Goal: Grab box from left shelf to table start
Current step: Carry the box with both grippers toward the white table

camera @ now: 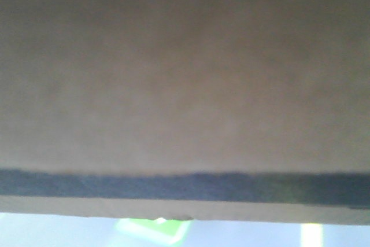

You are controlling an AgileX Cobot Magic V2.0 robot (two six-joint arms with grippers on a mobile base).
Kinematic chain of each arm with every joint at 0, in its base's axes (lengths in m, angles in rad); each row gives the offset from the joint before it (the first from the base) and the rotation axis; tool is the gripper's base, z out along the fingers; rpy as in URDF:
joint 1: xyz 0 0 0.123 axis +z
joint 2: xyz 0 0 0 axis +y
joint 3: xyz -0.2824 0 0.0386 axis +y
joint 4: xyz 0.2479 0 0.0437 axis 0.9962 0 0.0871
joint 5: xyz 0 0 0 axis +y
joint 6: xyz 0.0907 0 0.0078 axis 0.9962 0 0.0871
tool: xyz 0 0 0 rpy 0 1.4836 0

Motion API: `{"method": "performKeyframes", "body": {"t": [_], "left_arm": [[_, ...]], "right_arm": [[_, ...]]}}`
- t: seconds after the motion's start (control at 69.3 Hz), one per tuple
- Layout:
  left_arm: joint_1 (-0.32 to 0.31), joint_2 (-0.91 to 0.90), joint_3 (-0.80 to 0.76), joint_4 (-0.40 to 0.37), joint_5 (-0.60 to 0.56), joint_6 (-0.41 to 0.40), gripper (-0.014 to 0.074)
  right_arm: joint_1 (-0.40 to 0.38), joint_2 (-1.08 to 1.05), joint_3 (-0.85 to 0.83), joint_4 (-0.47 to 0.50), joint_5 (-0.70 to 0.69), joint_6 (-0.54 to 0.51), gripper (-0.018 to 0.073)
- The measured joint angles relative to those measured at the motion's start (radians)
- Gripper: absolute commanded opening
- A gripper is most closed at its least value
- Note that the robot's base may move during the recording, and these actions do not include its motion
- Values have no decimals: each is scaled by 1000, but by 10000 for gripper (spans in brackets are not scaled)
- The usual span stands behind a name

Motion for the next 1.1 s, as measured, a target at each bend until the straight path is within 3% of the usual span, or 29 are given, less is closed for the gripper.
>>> {"method": "performKeyframes", "body": {"t": [1.096], "left_arm": [[0,0,0,0,0,0,-100]], "right_arm": [[0,0,0,0,0,0,57]]}}
